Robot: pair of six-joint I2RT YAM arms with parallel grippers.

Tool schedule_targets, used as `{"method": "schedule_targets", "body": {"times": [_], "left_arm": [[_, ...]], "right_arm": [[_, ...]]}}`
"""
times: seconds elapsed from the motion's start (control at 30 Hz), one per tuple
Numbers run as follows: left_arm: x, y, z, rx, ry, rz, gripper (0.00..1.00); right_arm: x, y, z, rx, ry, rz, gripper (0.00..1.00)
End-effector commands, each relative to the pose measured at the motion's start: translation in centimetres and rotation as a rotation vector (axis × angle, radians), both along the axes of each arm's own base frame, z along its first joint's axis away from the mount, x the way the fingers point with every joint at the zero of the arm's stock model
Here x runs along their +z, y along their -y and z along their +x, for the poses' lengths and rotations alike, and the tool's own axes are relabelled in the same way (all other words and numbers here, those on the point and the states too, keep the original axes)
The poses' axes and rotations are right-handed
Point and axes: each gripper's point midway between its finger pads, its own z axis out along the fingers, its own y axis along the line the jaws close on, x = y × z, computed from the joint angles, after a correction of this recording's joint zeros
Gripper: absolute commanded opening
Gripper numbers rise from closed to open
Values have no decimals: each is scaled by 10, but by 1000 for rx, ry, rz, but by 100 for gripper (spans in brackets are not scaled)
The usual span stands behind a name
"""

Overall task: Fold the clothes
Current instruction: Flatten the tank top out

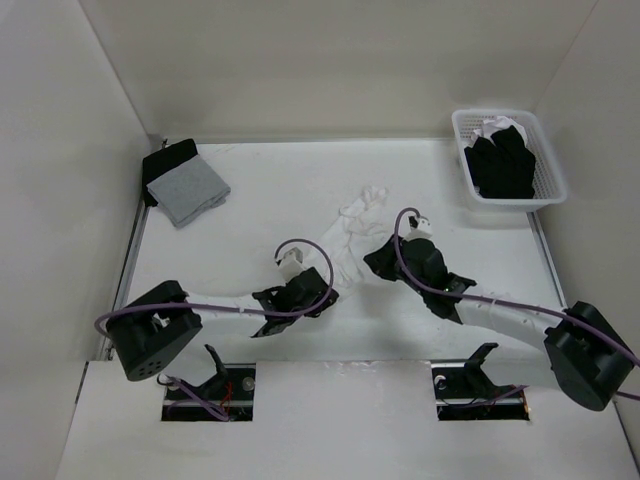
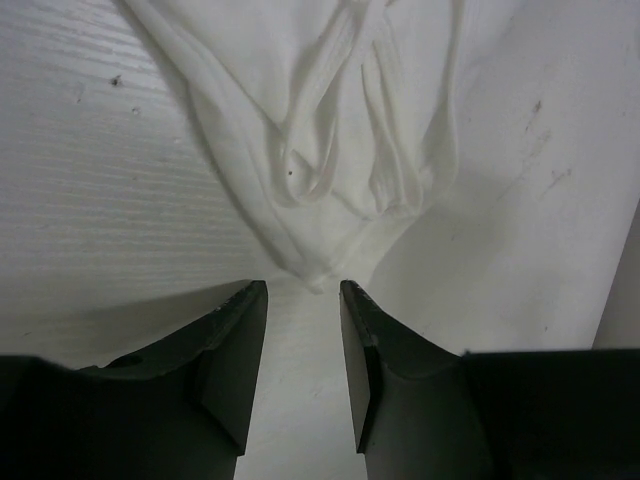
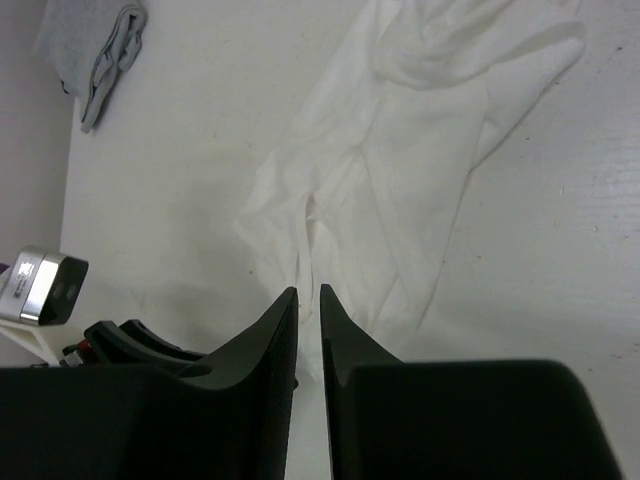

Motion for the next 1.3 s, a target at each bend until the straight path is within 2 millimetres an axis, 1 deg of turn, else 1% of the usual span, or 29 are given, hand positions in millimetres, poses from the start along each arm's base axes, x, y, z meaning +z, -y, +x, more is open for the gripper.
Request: {"method": "schedule_targets", "body": {"times": [0.0, 0.07, 0.1, 0.23, 0.3, 0.4, 0.5, 0.67, 0.77, 0.83, 0.9, 0.97, 1.03, 1.1, 1.13, 1.17, 1.27], "left_arm": [[-8, 5, 6, 46, 0, 10, 34], [-13, 11, 7, 42, -9, 20, 31], [-16, 14, 6, 38, -12, 25, 29], [-28, 12, 11, 48, -22, 35, 17], [-30, 10, 14, 52, -19, 25, 11], [-30, 6, 15, 44, -13, 15, 4], [-28, -5, 11, 42, -5, 18, 2], [-24, -39, 7, 57, 18, 45, 1], [-18, -54, 6, 67, 35, 46, 1], [-16, -59, 6, 65, 46, 45, 1], [-13, -63, 8, 63, 50, 39, 2], [-14, -69, 11, 63, 52, 43, 2], [-16, -75, 12, 66, 54, 52, 2], [-18, -78, 13, 58, 53, 58, 2], [-18, -77, 14, 53, 57, 57, 2], [-18, -77, 14, 50, 59, 54, 2], [-13, -74, 17, 37, 84, 40, 2]], "right_arm": [[18, 1, 6, -16, 70, 47, 19], [18, 2, 8, -23, 72, 45, 21], [18, 3, 11, -25, 76, 40, 24], [19, 3, 24, -40, 79, -1, 34], [16, 6, 36, -71, 72, -31, 37], [7, 14, 56, -124, 57, -92, 42], [-2, 19, 77, -155, 41, -172, 46], [-6, 26, 116, -193, 23, -295, 49], [-14, 18, 125, -171, -9, -339, 48], [-20, 15, 129, -157, -35, -369, 43], [-23, 5, 125, -134, -49, -392, 41], [-15, -2, 125, -127, -25, -401, 42], [0, -7, 133, -116, 13, -419, 43], [2, -16, 140, -76, 15, -446, 43], [-1, -23, 143, -43, 1, -459, 42], [-9, -29, 146, -16, -23, -468, 39], [-25, -37, 159, -3, -51, -470, 35]]}}
